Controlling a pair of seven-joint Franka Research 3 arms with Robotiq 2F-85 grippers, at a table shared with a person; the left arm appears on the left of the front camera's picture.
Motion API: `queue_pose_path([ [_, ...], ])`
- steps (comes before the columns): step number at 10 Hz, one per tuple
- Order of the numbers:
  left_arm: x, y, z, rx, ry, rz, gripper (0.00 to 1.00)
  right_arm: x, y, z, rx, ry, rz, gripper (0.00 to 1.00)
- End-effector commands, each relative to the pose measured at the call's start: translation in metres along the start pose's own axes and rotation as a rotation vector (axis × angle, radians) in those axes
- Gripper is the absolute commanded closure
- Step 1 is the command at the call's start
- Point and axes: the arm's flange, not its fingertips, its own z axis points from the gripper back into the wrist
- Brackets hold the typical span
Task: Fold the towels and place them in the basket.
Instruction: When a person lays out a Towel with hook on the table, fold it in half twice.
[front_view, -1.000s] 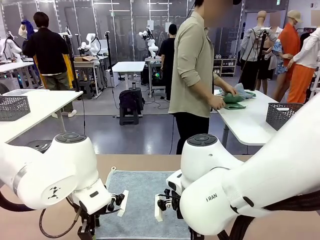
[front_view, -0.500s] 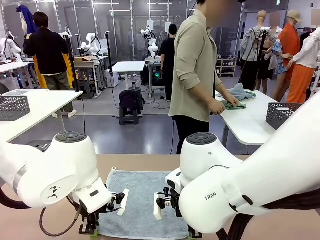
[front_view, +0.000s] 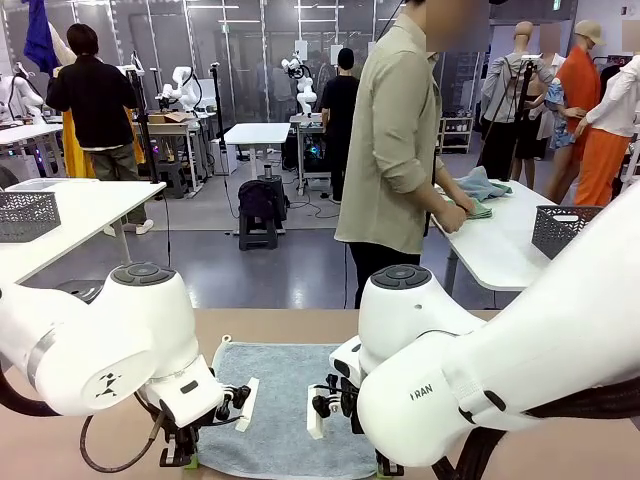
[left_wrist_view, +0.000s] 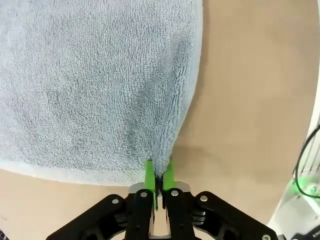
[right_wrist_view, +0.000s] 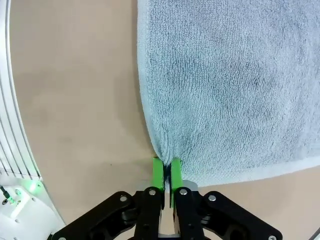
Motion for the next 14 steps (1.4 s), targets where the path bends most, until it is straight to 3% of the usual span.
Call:
queue_pose_path([
  [1,0.0,0.0,0.0,0.0,0.0,-0.004,1.0,0.0,0.0,0.0,0.002,-0.007,0.012,1.0],
  [4,0.0,0.0,0.0,0.0,0.0,-0.004,1.0,0.0,0.0,0.0,0.002,-0.007,0.012,1.0],
  [5,0.0,0.0,0.0,0.0,0.0,-0.001,0.93,0.001,0.0,0.001,-0.002,0.0,0.002,0.93],
  [11,0.003,-0.008,0.055,0.108,0.003,0.024,0.93,0.0,0.002,0.05,-0.093,0.028,0.017,0.93],
  [14,0.004,0.009,0.067,0.118,-0.018,0.014,0.93,0.005,-0.015,0.056,-0.096,0.013,0.027,0.93],
])
